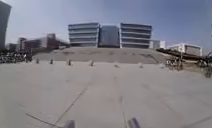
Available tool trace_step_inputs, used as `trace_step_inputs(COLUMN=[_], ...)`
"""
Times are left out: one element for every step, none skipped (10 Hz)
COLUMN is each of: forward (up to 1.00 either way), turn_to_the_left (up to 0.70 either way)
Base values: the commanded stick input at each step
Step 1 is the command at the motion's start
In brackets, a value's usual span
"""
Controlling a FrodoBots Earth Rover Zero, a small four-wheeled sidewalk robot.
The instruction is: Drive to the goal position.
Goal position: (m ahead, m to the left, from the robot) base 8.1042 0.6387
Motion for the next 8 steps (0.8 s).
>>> trace_step_inputs(forward=[1.00, 1.00, 1.00, 1.00, 1.00, 1.00, 1.00, 1.00], turn_to_the_left=[0.00, 0.00, 0.00, 0.00, -0.06, -0.27, -0.27, -0.27])
